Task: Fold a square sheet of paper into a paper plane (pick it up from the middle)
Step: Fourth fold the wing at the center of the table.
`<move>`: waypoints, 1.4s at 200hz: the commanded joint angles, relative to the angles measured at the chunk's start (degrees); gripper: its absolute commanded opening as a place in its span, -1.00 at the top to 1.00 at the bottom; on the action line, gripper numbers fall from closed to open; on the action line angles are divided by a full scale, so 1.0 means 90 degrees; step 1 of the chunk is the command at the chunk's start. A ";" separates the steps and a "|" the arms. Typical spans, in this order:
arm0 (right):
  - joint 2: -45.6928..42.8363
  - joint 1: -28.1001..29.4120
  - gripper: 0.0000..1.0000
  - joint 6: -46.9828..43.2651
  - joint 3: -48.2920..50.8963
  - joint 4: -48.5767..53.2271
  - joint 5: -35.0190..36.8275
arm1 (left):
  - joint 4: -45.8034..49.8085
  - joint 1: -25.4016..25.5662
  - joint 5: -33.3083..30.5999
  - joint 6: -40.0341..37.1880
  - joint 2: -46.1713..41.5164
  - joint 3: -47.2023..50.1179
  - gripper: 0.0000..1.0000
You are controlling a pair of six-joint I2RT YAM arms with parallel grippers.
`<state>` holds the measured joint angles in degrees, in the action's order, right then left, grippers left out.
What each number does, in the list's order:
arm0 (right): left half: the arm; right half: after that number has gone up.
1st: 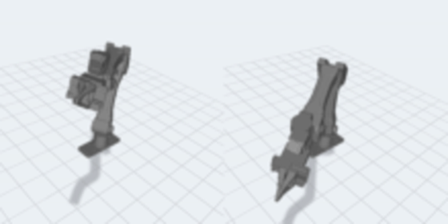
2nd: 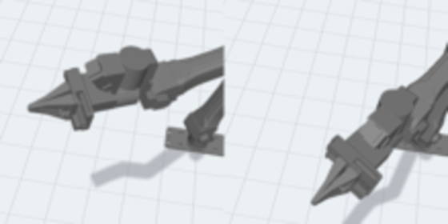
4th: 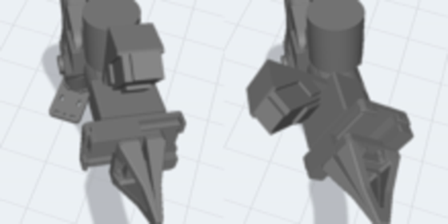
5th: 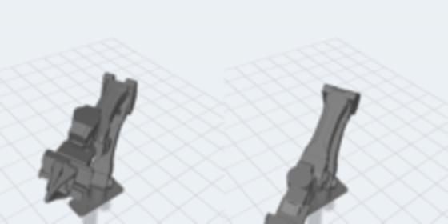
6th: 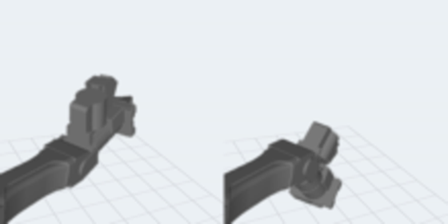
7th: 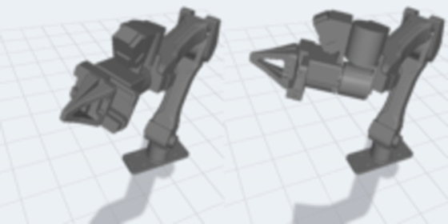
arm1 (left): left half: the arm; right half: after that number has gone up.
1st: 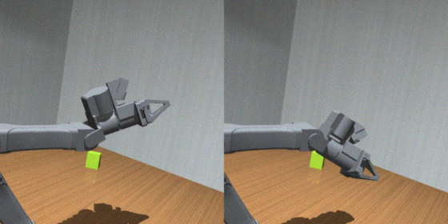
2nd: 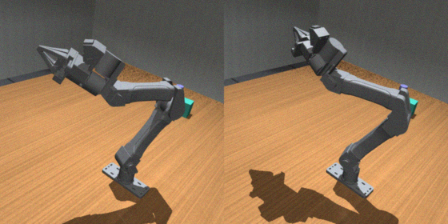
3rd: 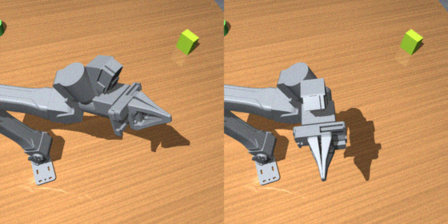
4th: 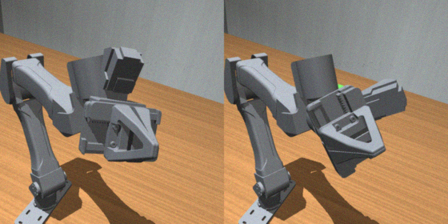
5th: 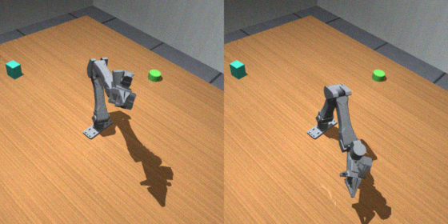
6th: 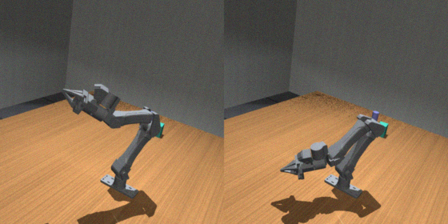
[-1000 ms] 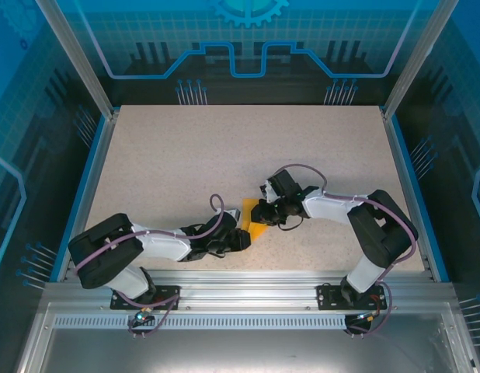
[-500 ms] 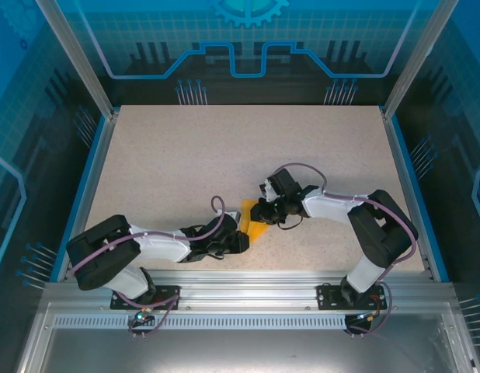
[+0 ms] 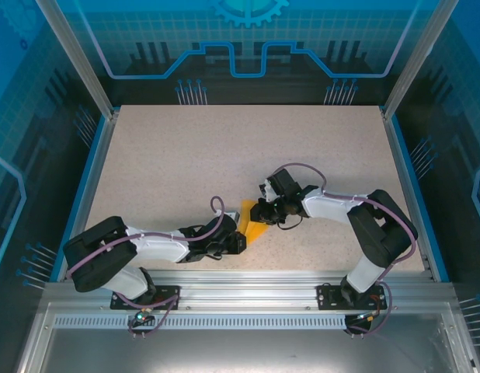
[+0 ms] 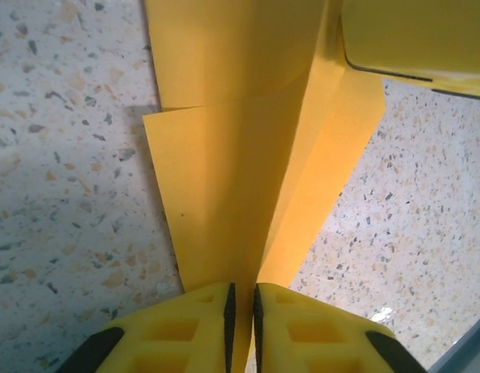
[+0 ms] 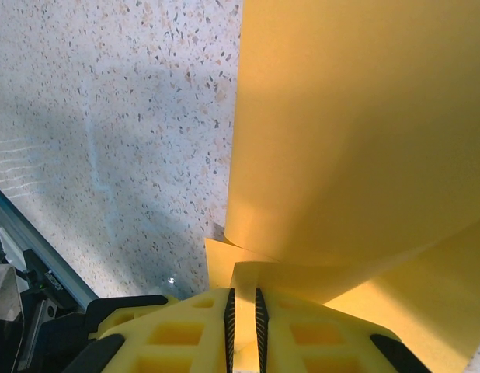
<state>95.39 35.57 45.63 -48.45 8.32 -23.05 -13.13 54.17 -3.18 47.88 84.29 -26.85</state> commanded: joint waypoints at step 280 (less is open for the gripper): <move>0.0380 0.0432 0.62 -0.0086 -0.0476 0.0069 -0.0141 | 0.0082 -0.0248 0.0185 -0.0080 -0.0333 0.0285 0.86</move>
<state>97.86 38.57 45.41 -51.11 8.32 -24.23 -10.83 52.34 -1.85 46.63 80.58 -24.91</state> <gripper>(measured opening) 0.189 0.095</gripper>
